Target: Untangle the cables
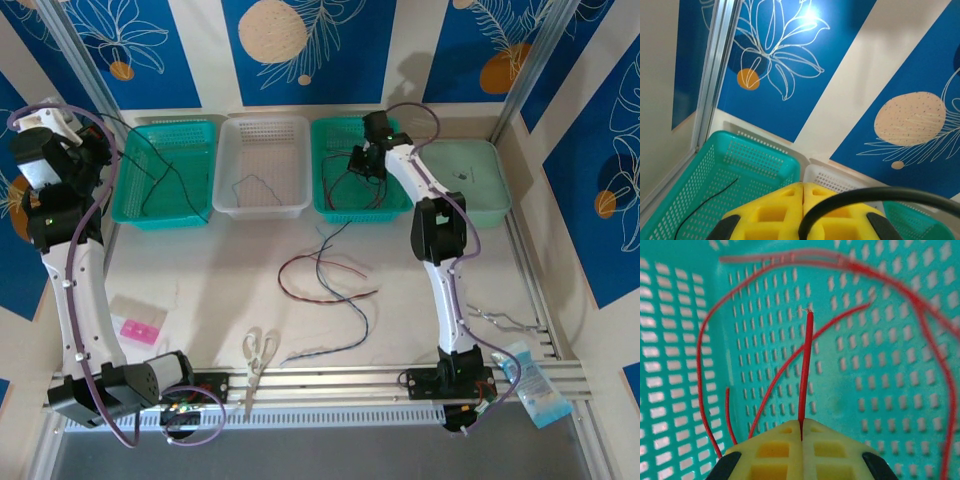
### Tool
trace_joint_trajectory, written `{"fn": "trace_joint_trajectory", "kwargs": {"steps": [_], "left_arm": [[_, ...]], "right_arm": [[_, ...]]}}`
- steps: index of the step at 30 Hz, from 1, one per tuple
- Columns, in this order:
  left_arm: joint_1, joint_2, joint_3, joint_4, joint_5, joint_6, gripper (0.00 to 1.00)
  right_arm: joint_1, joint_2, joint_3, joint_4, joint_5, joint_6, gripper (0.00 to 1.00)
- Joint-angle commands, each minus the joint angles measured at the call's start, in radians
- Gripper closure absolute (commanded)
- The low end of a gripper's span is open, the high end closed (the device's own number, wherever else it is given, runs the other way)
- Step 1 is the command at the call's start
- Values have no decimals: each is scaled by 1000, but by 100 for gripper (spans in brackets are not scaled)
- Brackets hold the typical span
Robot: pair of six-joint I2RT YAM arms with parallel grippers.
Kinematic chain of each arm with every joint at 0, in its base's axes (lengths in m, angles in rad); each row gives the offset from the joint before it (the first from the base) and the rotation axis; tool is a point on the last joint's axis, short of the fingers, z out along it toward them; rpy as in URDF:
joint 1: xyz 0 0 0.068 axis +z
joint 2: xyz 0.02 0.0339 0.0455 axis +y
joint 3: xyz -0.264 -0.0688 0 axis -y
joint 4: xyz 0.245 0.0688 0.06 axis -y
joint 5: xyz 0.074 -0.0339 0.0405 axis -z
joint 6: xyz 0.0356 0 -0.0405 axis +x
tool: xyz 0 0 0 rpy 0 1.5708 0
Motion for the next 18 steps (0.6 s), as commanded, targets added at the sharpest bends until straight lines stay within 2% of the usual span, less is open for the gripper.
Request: {"fn": "trace_joint_trajectory", "kwargs": {"steps": [1,2,3,6,8,10,11,12,18], "left_arm": [[-11,0,31,-32,-17,24,100],[-14,-1,32,-32,-19,27,100],[-18,1,33,-32,-22,31,100],[-43,10,29,-15,-54,48,100],[-65,18,22,11,-88,60,100],[-83,37,37,31,-123,77,100],[-89,53,57,32,-143,83,100],[-91,71,82,33,-155,88,100],[-95,173,236,36,-237,97,100]], "right_arm": [[2,25,75,-118,-47,-19,100],[1,20,82,-128,-42,-22,97],[-1,6,82,-128,-38,-29,86],[-6,-53,74,-115,-25,-38,66],[-8,-95,77,-116,-10,-49,56],[-12,-131,80,-120,-3,-63,50],[-14,-146,81,-126,0,-70,43],[-16,-161,88,-136,4,-76,40],[-29,-269,41,-139,1,-93,37]]}}
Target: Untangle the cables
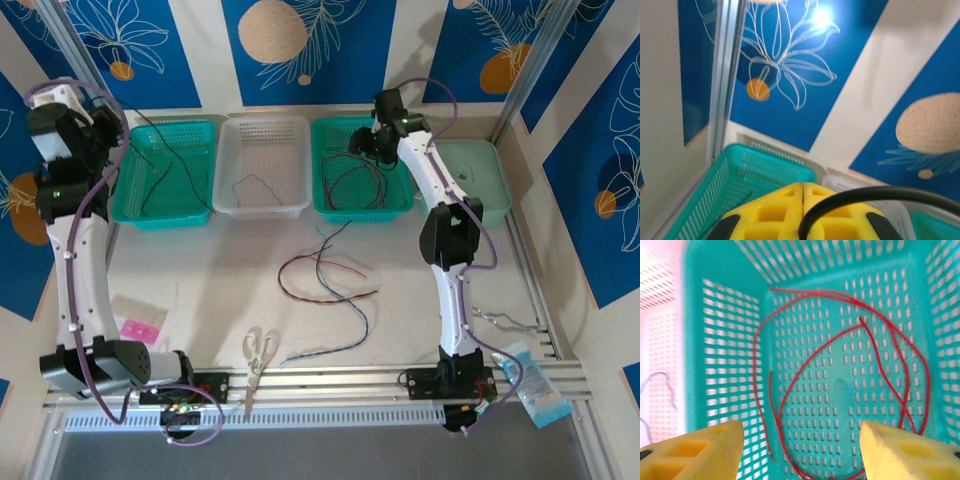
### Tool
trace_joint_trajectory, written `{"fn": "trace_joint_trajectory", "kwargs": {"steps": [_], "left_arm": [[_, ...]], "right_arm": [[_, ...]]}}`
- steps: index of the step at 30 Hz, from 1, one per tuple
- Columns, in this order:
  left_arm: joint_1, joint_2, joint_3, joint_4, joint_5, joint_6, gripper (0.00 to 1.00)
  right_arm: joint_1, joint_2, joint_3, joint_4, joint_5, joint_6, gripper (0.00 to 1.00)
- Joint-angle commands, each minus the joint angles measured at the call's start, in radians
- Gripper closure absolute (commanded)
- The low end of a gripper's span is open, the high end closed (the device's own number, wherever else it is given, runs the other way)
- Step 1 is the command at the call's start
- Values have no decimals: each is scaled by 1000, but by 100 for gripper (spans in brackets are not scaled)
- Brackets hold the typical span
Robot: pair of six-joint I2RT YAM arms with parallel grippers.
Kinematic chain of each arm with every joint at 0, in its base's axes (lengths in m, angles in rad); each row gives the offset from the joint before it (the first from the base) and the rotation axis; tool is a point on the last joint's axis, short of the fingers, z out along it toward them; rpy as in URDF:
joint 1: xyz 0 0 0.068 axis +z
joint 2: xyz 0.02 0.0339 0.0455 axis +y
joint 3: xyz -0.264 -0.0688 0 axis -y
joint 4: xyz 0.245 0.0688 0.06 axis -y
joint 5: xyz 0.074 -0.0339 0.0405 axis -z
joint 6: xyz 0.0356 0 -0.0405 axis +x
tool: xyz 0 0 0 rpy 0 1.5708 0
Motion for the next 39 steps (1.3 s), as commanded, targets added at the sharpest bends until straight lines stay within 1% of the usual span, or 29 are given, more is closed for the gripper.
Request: {"fn": "trace_joint_trajectory", "kwargs": {"steps": [1,5,8,10,12,14,16,17,20,26,32,35,36,38,39], "left_arm": [[-10,30,88,52,-91,25,100],[-10,91,169,67,-181,74,100],[-9,151,247,48,-207,105,100],[-9,191,270,34,-229,104,100],[-11,213,250,34,-266,97,100],[-29,218,187,81,-337,117,100],[-59,213,110,166,-403,174,100],[-79,220,85,198,-455,210,100],[-115,256,38,263,-553,304,100],[-161,321,-62,395,-633,398,100],[-192,403,-124,428,-664,388,100],[-192,450,-160,424,-643,343,100],[-191,469,-161,413,-621,329,100],[-183,526,-122,312,-562,274,100],[-179,555,-99,267,-550,244,100]], "right_arm": [[-12,-95,-22,-16,-12,-29,37],[-26,-137,-30,-35,-37,-35,37],[-37,-157,-26,-50,-54,-43,37],[-45,-167,-26,-60,-69,-46,37],[-51,-178,-29,-69,-79,-49,37],[-59,-191,-33,-78,-88,-47,37],[-67,-199,-34,-81,-106,-46,37],[-72,-203,-31,-81,-118,-44,37],[-83,-200,-6,-90,-143,-44,37],[-100,-210,22,-104,-163,-44,37],[-117,-228,14,-117,-179,-40,37],[-125,-244,10,-134,-188,-41,37],[-126,-253,3,-135,-190,-46,37],[-131,-281,-25,-134,-185,-55,37],[-134,-295,-44,-128,-182,-59,37]]}}
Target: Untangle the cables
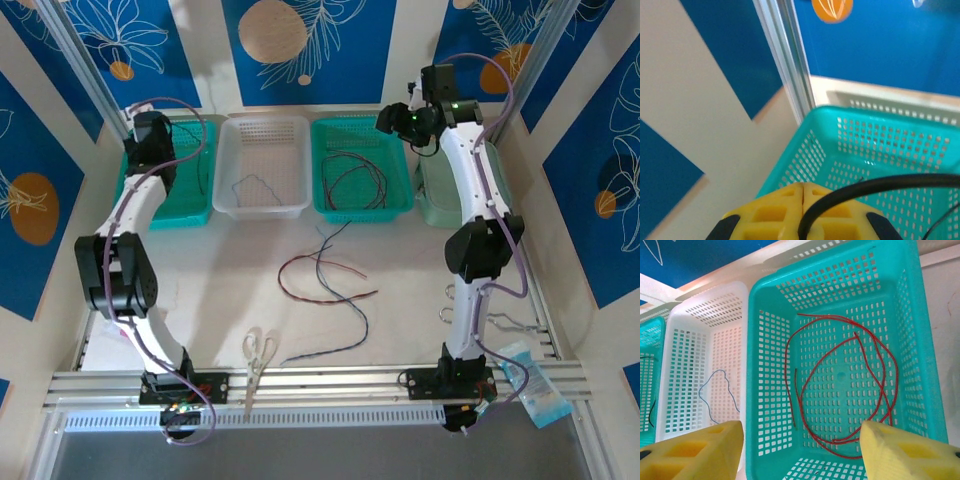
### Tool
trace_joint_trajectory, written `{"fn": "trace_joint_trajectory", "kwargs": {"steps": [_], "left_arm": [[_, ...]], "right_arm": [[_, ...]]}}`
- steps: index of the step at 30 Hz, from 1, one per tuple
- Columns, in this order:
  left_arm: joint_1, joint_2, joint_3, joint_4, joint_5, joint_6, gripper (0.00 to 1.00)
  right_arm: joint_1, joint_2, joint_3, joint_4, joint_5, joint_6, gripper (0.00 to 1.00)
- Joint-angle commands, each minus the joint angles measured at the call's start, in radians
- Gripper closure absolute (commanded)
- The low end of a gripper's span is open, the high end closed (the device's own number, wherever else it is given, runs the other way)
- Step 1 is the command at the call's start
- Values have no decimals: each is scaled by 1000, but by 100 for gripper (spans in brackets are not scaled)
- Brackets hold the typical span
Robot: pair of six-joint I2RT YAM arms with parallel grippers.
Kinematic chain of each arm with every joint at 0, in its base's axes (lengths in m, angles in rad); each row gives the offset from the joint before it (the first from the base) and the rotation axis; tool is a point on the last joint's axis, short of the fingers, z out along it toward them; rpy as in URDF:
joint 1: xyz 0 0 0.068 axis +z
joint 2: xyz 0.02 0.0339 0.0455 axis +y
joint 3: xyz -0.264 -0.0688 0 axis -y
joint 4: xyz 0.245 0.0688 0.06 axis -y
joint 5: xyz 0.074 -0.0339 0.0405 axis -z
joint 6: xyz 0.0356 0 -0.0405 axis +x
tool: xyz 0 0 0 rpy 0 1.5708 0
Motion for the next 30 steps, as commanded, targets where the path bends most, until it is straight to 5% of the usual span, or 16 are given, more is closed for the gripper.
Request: {"fn": "trace_joint_trajectory", "kwargs": {"steps": [1,7,15,17,20,25,30], "left_arm": [[15,89,56,-131,71,-112,100],[120,230,159,-342,324,-382,100],[129,339,293,-460,433,-372,100],[130,334,290,-469,435,-371,82],[136,306,287,-490,456,-369,30],[125,206,277,-498,466,-323,19],[108,68,205,-481,442,-302,12]], "right_arm": [[-15,-99,-47,-14,-28,-27,37],[-68,-177,-159,27,-89,15,37],[-64,-201,-188,15,-83,7,37],[-58,-215,-206,15,-80,8,37],[-55,-245,-232,18,-79,15,37],[-36,-305,-295,-12,-40,-7,37],[21,-447,-533,17,8,-5,37]]}}
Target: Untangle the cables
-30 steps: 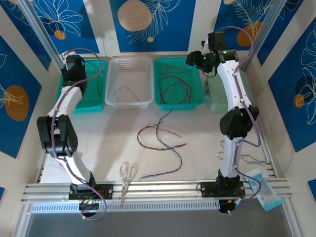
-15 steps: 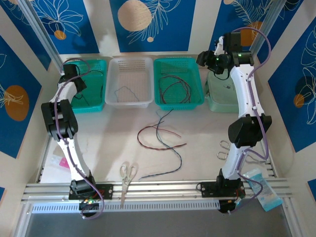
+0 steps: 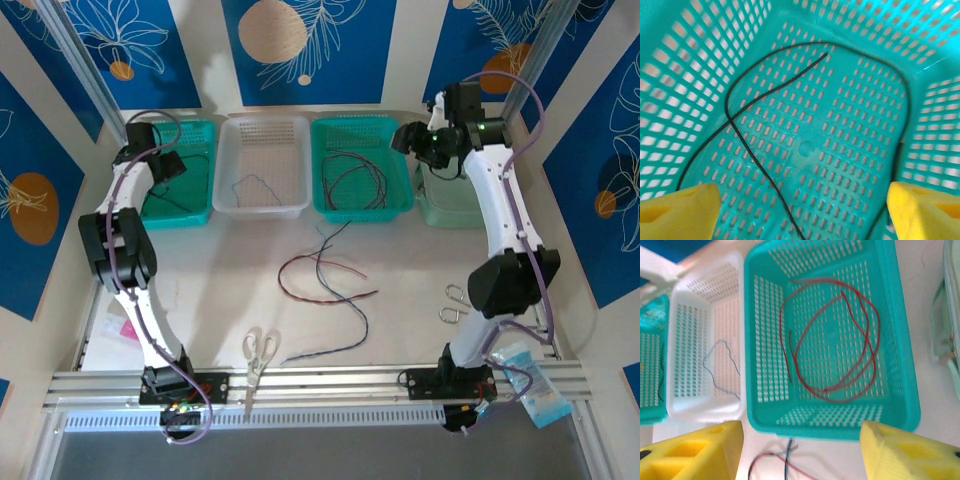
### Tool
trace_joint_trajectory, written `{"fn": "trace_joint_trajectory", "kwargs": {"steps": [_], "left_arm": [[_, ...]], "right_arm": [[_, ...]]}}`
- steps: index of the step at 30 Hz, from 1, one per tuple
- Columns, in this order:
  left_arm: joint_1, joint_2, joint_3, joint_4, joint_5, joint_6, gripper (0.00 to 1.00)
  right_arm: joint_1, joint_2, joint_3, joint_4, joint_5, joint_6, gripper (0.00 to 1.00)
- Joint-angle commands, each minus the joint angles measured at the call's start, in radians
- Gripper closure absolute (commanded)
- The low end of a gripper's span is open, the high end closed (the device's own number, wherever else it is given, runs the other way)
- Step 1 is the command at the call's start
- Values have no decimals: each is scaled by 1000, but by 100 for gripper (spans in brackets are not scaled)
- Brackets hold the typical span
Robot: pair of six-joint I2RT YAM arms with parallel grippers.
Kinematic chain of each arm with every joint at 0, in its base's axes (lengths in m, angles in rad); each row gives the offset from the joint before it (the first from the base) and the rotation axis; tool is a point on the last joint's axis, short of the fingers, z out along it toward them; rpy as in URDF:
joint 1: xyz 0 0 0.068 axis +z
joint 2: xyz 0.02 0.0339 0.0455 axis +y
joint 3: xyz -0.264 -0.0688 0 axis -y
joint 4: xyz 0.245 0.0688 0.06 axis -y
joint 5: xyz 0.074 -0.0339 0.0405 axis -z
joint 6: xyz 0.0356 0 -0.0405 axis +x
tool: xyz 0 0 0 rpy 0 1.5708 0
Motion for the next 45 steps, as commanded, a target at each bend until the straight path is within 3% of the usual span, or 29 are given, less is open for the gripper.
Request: {"fn": "trace_joint_trajectory", "kwargs": {"steps": [1,7,16,21,30,36,45], "left_arm": [[-18,-148,-32,-4,3,26,11],[-64,-346,-179,4,21,49,9],[-227,-621,-355,-106,73,70,7],[-318,-790,-505,-134,120,14,9],[-447,-984,-723,-153,162,-135,11],[-538,-1005,-816,-102,167,-196,15],[-617,-1076,-987,10,188,-384,27]], "right_arm": [[53,-120,-156,5,37,-6,37],[154,-357,-522,68,85,87,37],[444,-548,-897,116,152,252,40],[563,-557,-1029,301,174,162,43],[609,-320,-1042,583,18,-67,52],[615,-160,-948,551,83,-132,58],[616,-44,-888,620,128,-119,68]]}}
